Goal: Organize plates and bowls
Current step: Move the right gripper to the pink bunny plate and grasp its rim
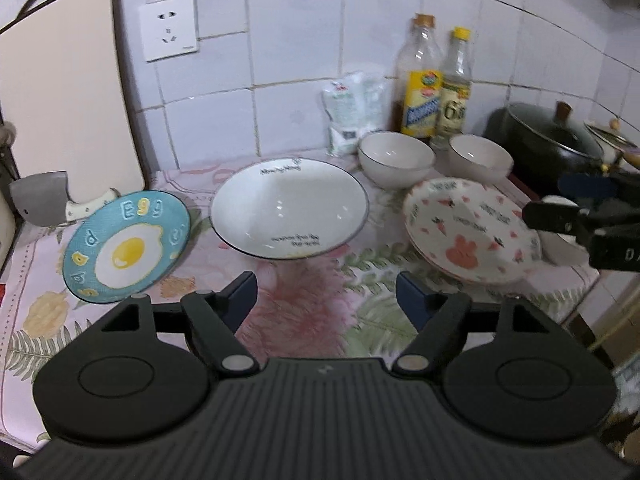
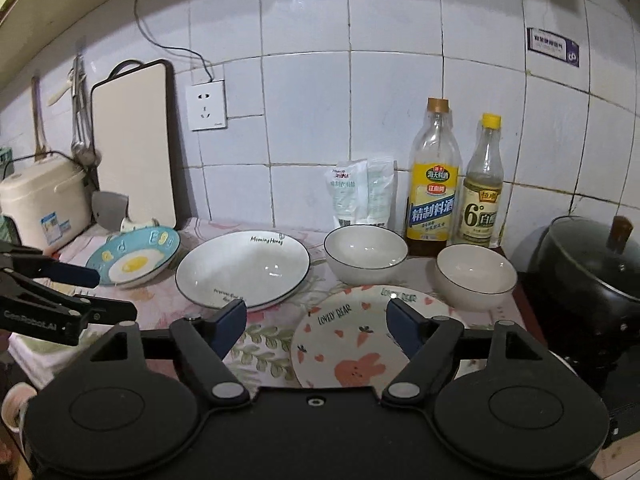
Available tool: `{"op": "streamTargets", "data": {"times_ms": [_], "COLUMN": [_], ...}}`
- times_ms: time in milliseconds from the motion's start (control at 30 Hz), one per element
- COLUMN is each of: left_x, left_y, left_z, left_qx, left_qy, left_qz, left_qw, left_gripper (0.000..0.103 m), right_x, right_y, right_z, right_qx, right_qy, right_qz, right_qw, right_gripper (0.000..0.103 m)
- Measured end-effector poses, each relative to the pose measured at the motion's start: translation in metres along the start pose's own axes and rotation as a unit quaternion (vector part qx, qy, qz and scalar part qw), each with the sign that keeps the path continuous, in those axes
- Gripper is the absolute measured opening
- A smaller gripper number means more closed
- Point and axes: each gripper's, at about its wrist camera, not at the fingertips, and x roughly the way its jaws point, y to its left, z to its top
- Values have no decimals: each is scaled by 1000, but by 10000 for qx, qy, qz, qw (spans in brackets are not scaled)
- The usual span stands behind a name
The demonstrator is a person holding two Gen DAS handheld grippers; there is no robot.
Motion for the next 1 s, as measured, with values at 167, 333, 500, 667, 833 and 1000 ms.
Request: {"op": "streamTargets", "data": {"times_ms": [167,333,500,667,833,1000], "left_x": [-5,5,20,40,57,72], "left_y": [-12,-28,-39,-50,-57,-59], "left_z": [-5,-8,-10,-10,-11,-11], "left_qx": [139,303,319,407,395,255], "left_qy": [15,41,186,352,405,113], "left_qz": [-254,-340,-516,-550,-494,-242], "left_qw": [9996,9990,9980,9970,9972,9993], "left_gripper": [82,82,82,82,82,81], "right_x": [-22,-37,-43,-36,-11,16], "right_y": [-7,-17,-27,-38,-57,-74], "right_z": [-7,-17,-32,-52,-75,-94], "right_qx": [-100,96,380,894,1391,1806], "right_qy": [32,36,119,288,522,615], "right_qz": [36,41,74,172,368,293], "right_qw": [9999,9999,9992,9954,9882,9812], "right_gripper": [84,84,84,84,84,84]}}
